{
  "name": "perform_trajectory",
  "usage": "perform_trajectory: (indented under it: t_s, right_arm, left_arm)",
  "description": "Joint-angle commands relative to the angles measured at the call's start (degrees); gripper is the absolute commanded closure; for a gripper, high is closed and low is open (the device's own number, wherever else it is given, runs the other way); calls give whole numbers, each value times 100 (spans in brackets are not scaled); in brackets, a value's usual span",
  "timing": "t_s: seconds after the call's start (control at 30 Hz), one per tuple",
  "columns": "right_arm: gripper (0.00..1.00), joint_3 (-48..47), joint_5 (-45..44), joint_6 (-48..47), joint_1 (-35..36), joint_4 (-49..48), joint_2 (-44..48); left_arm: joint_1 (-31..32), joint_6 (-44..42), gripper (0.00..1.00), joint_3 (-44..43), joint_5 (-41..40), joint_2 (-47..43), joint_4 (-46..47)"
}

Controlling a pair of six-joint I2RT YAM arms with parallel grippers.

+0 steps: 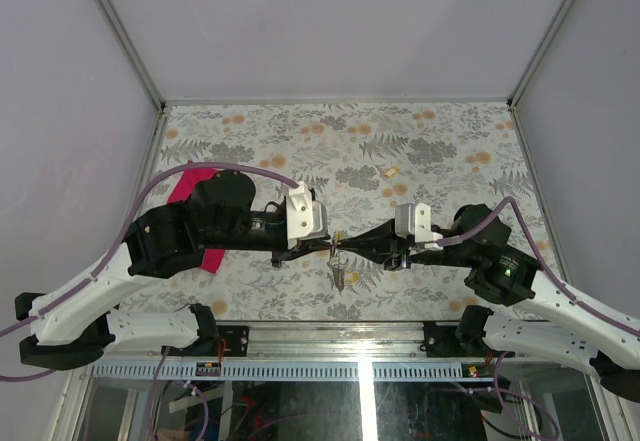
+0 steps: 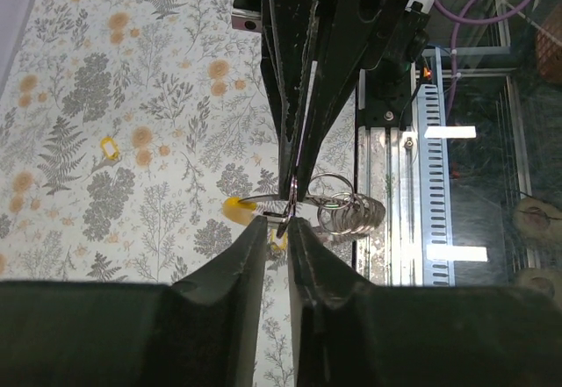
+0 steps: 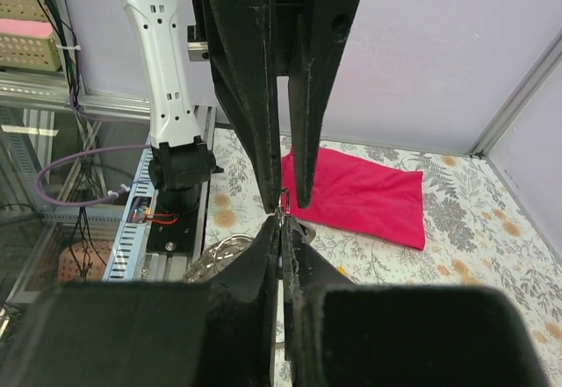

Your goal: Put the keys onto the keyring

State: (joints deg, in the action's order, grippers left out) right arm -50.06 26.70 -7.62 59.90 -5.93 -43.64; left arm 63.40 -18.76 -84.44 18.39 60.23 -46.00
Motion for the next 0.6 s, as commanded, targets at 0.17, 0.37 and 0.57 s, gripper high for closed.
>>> perform_trajectory:
  t_s: [0.17,0.37,0.57]
  right_arm:
    - [100,-179,55,102,8,-603,134]
    - [100,-116,8,299,4,-924,179]
    - [100,71,-237,701,5,-1579,257]
  left_arm:
    - [45,-11,100,-171,128,-9,93]
    - [46,-6,100,-198,138,-66,126]
    - [43,100,100,-93,196,-139,356]
